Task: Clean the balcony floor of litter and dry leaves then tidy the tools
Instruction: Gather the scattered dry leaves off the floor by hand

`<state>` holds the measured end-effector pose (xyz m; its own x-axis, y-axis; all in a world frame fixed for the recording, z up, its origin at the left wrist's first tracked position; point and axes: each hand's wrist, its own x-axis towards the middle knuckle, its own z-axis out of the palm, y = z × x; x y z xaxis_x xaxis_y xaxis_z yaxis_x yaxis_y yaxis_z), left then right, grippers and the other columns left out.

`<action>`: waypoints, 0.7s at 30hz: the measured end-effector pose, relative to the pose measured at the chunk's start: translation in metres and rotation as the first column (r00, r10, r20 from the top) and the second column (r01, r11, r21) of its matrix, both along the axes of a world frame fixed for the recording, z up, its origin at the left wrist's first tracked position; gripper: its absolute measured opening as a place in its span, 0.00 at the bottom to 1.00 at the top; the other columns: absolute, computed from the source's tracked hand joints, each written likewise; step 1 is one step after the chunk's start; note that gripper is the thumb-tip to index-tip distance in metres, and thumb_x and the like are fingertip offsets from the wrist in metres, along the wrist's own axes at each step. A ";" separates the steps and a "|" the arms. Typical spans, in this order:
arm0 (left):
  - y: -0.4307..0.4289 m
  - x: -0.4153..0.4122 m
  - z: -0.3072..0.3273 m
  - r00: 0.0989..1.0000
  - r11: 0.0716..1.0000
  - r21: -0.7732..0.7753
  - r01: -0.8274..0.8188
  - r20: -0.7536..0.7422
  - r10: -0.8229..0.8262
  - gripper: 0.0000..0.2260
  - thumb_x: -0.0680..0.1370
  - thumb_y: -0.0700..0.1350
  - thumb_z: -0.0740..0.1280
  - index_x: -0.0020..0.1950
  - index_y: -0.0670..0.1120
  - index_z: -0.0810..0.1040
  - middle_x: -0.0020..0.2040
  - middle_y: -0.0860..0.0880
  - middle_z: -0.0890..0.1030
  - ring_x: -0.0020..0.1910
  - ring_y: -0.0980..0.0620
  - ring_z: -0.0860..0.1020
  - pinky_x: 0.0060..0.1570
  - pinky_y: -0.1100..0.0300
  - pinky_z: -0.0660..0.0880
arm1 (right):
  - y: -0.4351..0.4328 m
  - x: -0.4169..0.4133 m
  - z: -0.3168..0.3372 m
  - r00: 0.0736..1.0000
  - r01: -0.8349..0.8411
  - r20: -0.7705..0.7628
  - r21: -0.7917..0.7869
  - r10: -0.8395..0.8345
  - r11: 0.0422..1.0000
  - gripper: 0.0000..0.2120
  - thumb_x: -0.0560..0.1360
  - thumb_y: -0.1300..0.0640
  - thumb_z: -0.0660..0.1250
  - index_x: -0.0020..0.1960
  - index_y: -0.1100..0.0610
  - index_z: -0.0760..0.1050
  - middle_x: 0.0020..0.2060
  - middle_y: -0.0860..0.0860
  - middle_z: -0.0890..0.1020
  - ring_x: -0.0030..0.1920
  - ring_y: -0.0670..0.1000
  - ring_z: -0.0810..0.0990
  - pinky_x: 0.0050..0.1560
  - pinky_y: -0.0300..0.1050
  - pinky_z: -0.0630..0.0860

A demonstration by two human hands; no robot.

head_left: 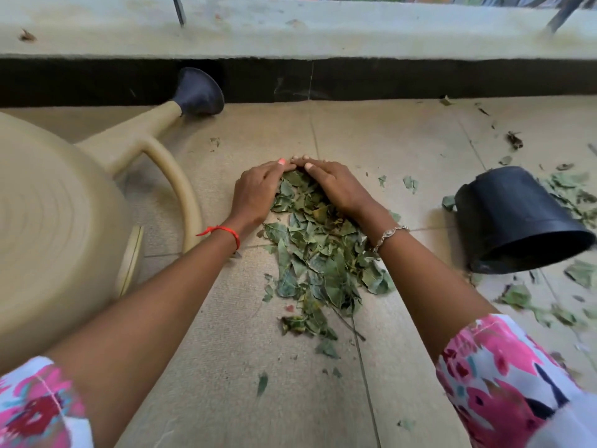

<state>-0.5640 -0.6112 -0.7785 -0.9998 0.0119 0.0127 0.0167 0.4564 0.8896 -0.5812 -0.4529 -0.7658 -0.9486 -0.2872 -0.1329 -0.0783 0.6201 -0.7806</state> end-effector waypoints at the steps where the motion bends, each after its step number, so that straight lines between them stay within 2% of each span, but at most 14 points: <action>1: 0.000 0.006 0.000 1.000 1.000 0.022 0.006 0.000 -0.006 0.22 0.76 0.56 0.53 0.56 0.49 0.82 0.60 0.50 0.80 0.59 0.53 0.76 0.61 0.57 0.71 | 0.000 0.009 0.003 1.000 0.002 0.008 0.004 -0.002 1.000 0.18 0.81 0.52 0.54 0.69 0.52 0.70 0.70 0.54 0.68 0.71 0.53 0.65 0.71 0.46 0.59; 3: 0.000 0.020 0.000 1.000 0.998 0.062 0.020 0.000 -0.020 0.22 0.75 0.56 0.54 0.53 0.48 0.83 0.56 0.50 0.82 0.56 0.54 0.77 0.59 0.58 0.72 | 0.001 0.028 0.013 0.999 -0.004 0.044 0.058 0.002 0.998 0.18 0.81 0.51 0.54 0.67 0.54 0.72 0.66 0.54 0.74 0.64 0.53 0.73 0.64 0.44 0.67; 5: -0.002 0.034 -0.004 0.998 0.994 0.081 0.068 -0.008 -0.067 0.21 0.75 0.57 0.55 0.51 0.48 0.83 0.52 0.52 0.83 0.54 0.53 0.78 0.56 0.58 0.73 | 0.007 0.045 0.022 0.997 -0.035 0.073 0.124 0.026 0.992 0.18 0.81 0.48 0.55 0.58 0.57 0.79 0.52 0.56 0.82 0.47 0.52 0.80 0.50 0.44 0.75; 6: -0.003 0.040 -0.006 0.994 0.990 0.081 0.111 -0.019 -0.110 0.21 0.75 0.58 0.56 0.53 0.48 0.83 0.53 0.53 0.83 0.54 0.54 0.78 0.56 0.59 0.73 | 0.012 0.051 0.026 0.999 -0.024 0.047 0.132 0.018 0.991 0.20 0.80 0.47 0.55 0.52 0.59 0.80 0.46 0.57 0.83 0.39 0.52 0.80 0.44 0.44 0.76; 7: -0.004 0.045 -0.008 0.987 0.984 0.080 0.158 -0.037 -0.155 0.22 0.74 0.60 0.56 0.54 0.49 0.82 0.54 0.53 0.82 0.55 0.55 0.78 0.56 0.60 0.73 | 0.018 0.055 0.028 1.000 0.025 -0.001 0.109 -0.025 0.994 0.22 0.80 0.46 0.56 0.52 0.62 0.80 0.45 0.59 0.83 0.34 0.50 0.78 0.42 0.43 0.76; 8: -0.005 0.048 -0.009 0.980 0.978 0.078 0.193 -0.054 -0.190 0.23 0.73 0.61 0.56 0.56 0.49 0.81 0.56 0.53 0.81 0.57 0.56 0.77 0.58 0.62 0.72 | 0.027 0.057 0.029 0.992 0.113 -0.063 0.078 -0.108 0.991 0.23 0.80 0.45 0.56 0.55 0.63 0.79 0.50 0.60 0.83 0.34 0.47 0.78 0.44 0.43 0.76; 9: -0.006 0.048 -0.009 0.976 0.974 0.076 0.214 -0.064 -0.209 0.25 0.72 0.62 0.56 0.58 0.49 0.80 0.59 0.52 0.80 0.59 0.57 0.76 0.59 0.63 0.71 | 0.038 0.056 0.028 0.967 0.224 -0.137 0.058 -0.215 0.973 0.22 0.80 0.45 0.56 0.60 0.61 0.77 0.57 0.58 0.80 0.40 0.45 0.79 0.50 0.43 0.75; 10: -0.006 0.047 -0.009 0.974 0.972 0.072 0.222 -0.065 -0.217 0.26 0.72 0.62 0.56 0.61 0.49 0.79 0.61 0.51 0.79 0.61 0.57 0.75 0.61 0.63 0.70 | 0.050 0.054 0.026 0.926 0.334 -0.206 0.052 -0.317 0.941 0.22 0.80 0.46 0.55 0.65 0.60 0.73 0.64 0.56 0.76 0.53 0.46 0.79 0.58 0.44 0.72; 11: -0.006 0.047 -0.009 0.973 0.972 0.057 0.226 -0.067 -0.222 0.27 0.71 0.62 0.56 0.63 0.48 0.78 0.63 0.50 0.78 0.62 0.56 0.74 0.62 0.62 0.69 | 0.062 0.051 0.021 0.886 0.424 -0.241 0.072 -0.397 0.903 0.22 0.81 0.46 0.55 0.68 0.59 0.69 0.68 0.55 0.71 0.64 0.49 0.73 0.65 0.46 0.67; 13: -0.006 0.047 -0.009 0.968 0.970 0.021 0.240 -0.076 -0.238 0.30 0.71 0.63 0.56 0.65 0.47 0.75 0.65 0.48 0.76 0.64 0.55 0.72 0.64 0.60 0.68 | 0.080 0.047 0.010 0.851 0.517 -0.209 0.177 -0.482 0.837 0.26 0.81 0.45 0.52 0.74 0.59 0.59 0.74 0.56 0.61 0.74 0.53 0.59 0.73 0.50 0.57; 15: -0.006 0.046 -0.009 0.966 0.969 0.009 0.248 -0.082 -0.246 0.30 0.71 0.63 0.56 0.66 0.47 0.74 0.66 0.48 0.75 0.65 0.56 0.71 0.64 0.62 0.66 | 0.086 0.044 -0.005 0.864 0.503 -0.154 0.283 -0.479 0.817 0.30 0.81 0.42 0.48 0.76 0.58 0.52 0.76 0.55 0.53 0.76 0.53 0.51 0.75 0.52 0.49; 17: -0.006 0.045 -0.010 0.965 0.968 -0.001 0.250 -0.081 -0.249 0.30 0.72 0.62 0.56 0.67 0.47 0.74 0.67 0.48 0.74 0.65 0.58 0.70 0.63 0.64 0.65 | 0.081 0.042 -0.016 0.907 0.420 -0.175 0.382 -0.382 0.823 0.30 0.81 0.40 0.45 0.76 0.56 0.50 0.76 0.53 0.52 0.76 0.51 0.49 0.75 0.51 0.45; 19: -0.006 0.043 -0.011 0.964 0.967 -0.027 0.252 -0.087 -0.253 0.29 0.73 0.61 0.56 0.67 0.47 0.73 0.67 0.49 0.74 0.65 0.57 0.69 0.63 0.64 0.64 | 0.070 0.041 -0.018 0.939 0.338 -0.200 0.382 -0.280 0.860 0.31 0.79 0.38 0.43 0.76 0.55 0.54 0.76 0.52 0.55 0.76 0.50 0.52 0.75 0.51 0.47; 21: -0.006 0.043 -0.012 0.960 0.964 -0.058 0.258 -0.098 -0.263 0.30 0.72 0.62 0.54 0.67 0.47 0.73 0.68 0.49 0.74 0.65 0.57 0.69 0.63 0.64 0.64 | 0.061 0.047 -0.013 0.958 0.263 -0.197 0.304 -0.210 0.916 0.33 0.77 0.37 0.42 0.75 0.54 0.58 0.74 0.52 0.61 0.74 0.51 0.58 0.75 0.53 0.51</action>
